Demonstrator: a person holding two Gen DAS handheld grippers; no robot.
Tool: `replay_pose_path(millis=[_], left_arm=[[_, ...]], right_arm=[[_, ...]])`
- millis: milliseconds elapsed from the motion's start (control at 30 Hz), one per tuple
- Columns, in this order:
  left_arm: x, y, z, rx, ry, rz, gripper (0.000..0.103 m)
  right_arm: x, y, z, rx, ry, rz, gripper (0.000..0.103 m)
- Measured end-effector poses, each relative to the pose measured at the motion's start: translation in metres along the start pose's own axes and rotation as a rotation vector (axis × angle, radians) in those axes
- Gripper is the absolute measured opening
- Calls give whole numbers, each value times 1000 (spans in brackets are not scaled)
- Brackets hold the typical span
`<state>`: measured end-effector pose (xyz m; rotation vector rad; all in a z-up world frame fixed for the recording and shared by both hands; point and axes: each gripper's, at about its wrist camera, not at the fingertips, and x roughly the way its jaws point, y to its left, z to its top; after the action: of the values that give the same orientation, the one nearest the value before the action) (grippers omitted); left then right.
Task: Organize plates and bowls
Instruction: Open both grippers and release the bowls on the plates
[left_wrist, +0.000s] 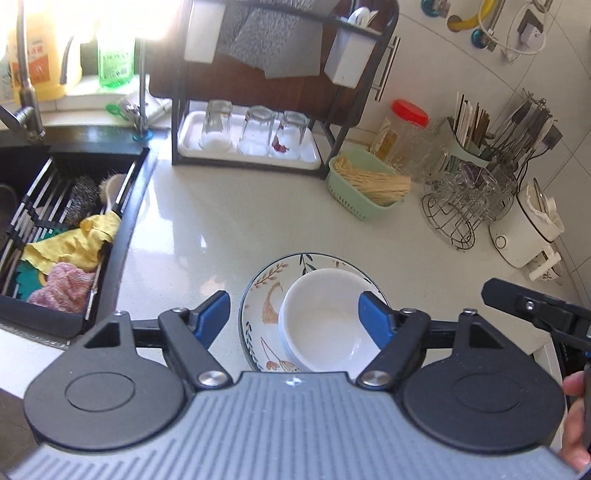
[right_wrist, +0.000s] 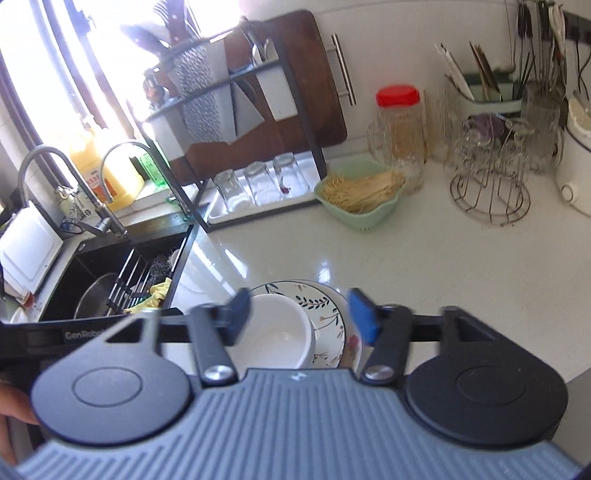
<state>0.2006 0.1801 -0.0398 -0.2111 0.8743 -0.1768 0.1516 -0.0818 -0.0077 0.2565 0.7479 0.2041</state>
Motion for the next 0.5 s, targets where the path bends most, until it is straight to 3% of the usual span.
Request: replay_pose_path(millis=[67,200,500], left_arm=[[-18,-5,-6,1,-39,23,86],[-47,-10,-15,-10,-93,73,97],[-87,-35,-48,22,-117,118,99]], right_arm=[[-11,-2,-4,-17,-24,-8,95],[-32,-8,-12,-31,-75,-11,95],[-69,-16,-34,-57,-99,11,95]])
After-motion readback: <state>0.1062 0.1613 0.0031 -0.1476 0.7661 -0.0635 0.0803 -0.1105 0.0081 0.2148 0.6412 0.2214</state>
